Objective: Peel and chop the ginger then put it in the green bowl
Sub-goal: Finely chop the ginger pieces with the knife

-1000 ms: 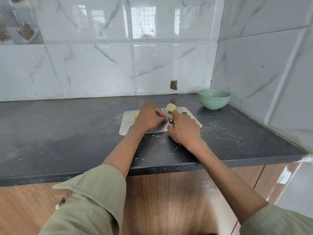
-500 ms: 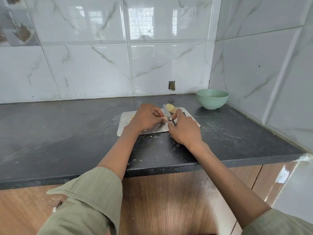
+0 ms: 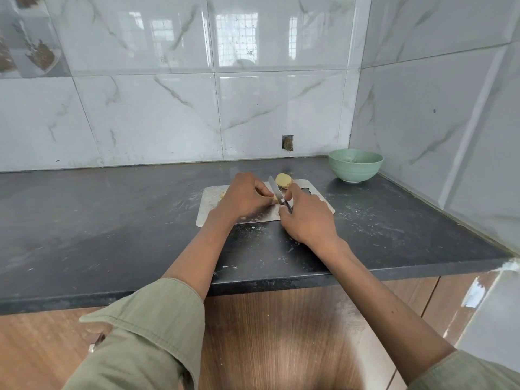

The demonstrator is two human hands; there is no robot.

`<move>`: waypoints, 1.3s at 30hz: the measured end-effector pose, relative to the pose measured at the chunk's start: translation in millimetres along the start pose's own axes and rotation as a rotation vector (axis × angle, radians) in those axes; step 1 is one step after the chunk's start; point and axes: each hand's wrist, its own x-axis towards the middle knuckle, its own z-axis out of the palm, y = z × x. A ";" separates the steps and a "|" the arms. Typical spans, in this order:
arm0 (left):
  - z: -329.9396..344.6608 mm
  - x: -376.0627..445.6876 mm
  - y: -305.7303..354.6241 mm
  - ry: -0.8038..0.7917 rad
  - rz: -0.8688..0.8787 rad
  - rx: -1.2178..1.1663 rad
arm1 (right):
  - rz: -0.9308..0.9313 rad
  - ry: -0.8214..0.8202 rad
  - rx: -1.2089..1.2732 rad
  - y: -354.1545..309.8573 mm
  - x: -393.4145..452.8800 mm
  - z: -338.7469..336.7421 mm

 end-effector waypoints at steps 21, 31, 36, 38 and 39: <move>1.7 -0.5 1.1 0.018 -0.018 0.000 | -0.034 -0.006 -0.100 -5.9 0.5 1.2; 0.6 -0.3 -0.8 0.012 -0.032 -0.023 | -0.079 -0.019 -0.085 -5.6 -2.1 -0.6; 2.3 1.2 -1.9 0.003 -0.010 -0.017 | -0.055 -0.051 -0.072 -5.6 2.6 -1.5; 2.1 1.0 -0.8 0.006 -0.005 -0.009 | -0.041 -0.063 -0.072 -8.0 4.9 -2.3; 2.1 1.5 -1.2 0.007 -0.001 -0.004 | -0.040 -0.072 -0.078 -9.6 5.7 -2.8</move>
